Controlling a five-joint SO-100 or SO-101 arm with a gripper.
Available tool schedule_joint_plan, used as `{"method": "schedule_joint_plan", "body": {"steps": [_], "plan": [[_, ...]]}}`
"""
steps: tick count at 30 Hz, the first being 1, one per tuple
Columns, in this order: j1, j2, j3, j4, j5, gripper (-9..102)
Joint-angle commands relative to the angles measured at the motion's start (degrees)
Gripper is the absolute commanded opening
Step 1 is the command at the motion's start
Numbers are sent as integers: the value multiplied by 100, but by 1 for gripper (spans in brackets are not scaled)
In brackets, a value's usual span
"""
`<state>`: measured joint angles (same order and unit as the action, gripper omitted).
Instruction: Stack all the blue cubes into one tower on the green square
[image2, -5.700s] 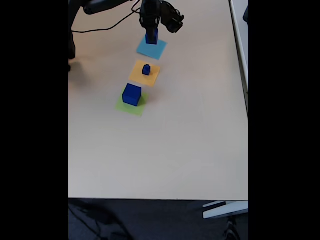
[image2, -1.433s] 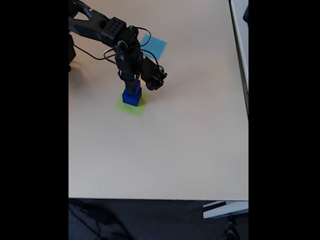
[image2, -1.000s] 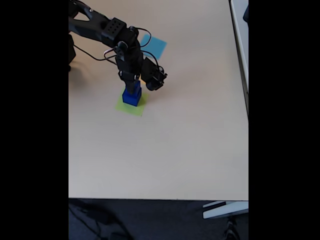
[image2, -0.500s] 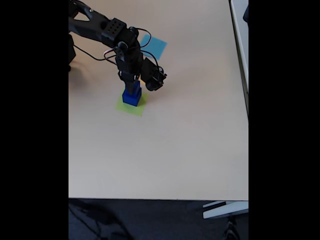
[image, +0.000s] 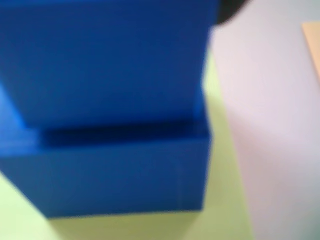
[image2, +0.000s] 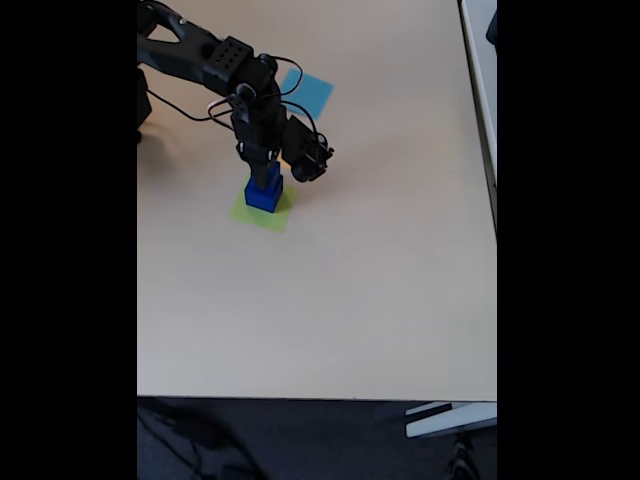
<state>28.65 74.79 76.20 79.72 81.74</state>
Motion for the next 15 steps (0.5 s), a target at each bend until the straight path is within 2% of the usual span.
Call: {"method": "schedule_joint_plan", "body": {"steps": [1,15], "plan": [[44,62,-44,-53,-44,14],[53,44,-97,-18,-105,18]]}}
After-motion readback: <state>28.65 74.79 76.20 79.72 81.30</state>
